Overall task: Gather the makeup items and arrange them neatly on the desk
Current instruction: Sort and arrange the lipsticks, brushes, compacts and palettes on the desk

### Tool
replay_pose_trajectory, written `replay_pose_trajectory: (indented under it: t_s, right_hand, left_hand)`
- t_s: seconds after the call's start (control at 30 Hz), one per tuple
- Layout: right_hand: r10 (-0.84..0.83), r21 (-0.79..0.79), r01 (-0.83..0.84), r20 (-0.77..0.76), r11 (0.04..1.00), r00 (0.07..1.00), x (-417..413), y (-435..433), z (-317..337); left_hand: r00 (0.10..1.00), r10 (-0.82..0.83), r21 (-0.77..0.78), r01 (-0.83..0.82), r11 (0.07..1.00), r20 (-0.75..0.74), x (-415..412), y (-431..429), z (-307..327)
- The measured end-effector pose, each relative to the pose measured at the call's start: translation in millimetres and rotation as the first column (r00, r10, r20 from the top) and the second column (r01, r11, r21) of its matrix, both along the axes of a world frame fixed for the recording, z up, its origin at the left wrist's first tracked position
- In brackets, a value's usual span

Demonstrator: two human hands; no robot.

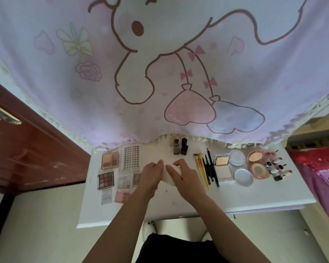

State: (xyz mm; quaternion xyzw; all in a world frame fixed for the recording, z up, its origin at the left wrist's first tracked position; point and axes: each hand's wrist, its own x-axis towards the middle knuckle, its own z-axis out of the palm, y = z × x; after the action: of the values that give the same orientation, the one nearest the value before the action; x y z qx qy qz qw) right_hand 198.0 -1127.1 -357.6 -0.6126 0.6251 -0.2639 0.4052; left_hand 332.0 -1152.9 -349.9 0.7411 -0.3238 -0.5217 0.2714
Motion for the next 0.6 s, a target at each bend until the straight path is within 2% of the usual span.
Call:
replay_pose_trajectory:
  t_s: [0.1, 0.17, 0.23, 0.3, 0.37, 0.4, 0.47, 0.53, 0.6]
  right_hand:
    - [0.058, -0.099, -0.067, -0.093, 0.993, 0.994, -5.8, 2.9, 1.9]
    - [0.008, -0.054, -0.01, -0.03, 0.998, 1.0, -6.0, 2.6, 2.5]
    - [-0.109, 0.178, 0.083, 0.142, 0.981, 0.984, -2.7, -0.2, 9.2]
    - [-0.248, 0.53, 0.037, 0.335, 0.847, 0.909, 0.8, -4.1, 17.0]
    - [-0.387, 0.713, -0.056, 0.444, 0.699, 0.808, 1.9, -6.6, 18.6]
    - [-0.429, 0.728, -0.068, 0.474, 0.682, 0.768, 2.0, -8.2, 18.6]
    - [-0.392, 0.635, -0.047, 0.531, 0.771, 0.751, 1.5, -11.9, 13.5]
    - [-0.236, 0.468, -0.038, 0.514, 0.883, 0.825, 1.5, -13.8, 11.9]
    - [-0.152, 0.374, -0.038, 0.465, 0.927, 0.872, 0.6, -16.1, 12.2]
  left_hand:
    - [0.998, 0.043, 0.101, -0.038, 0.994, -0.046, -3.8, -0.9, 5.8]
    - [1.0, 0.003, 0.029, -0.003, 1.0, -0.004, -4.0, -0.4, 5.0]
    - [0.997, -0.055, -0.106, 0.061, 0.992, 0.058, -1.1, 0.7, 3.5]
    - [0.987, -0.112, -0.198, 0.133, 0.971, 0.115, 2.1, 0.6, 3.6]
    - [0.971, -0.146, -0.226, 0.188, 0.956, 0.189, 6.1, 0.6, 3.2]
    - [0.97, -0.141, -0.229, 0.185, 0.956, 0.197, 8.2, -0.1, 3.2]
    - [0.987, -0.093, -0.199, 0.118, 0.973, 0.129, 12.9, -2.8, 1.2]
    - [0.997, -0.049, -0.137, 0.056, 0.989, 0.056, 17.2, -4.8, -1.2]
    - [0.999, -0.034, -0.099, 0.038, 0.994, 0.04, 20.8, -7.0, -2.3]
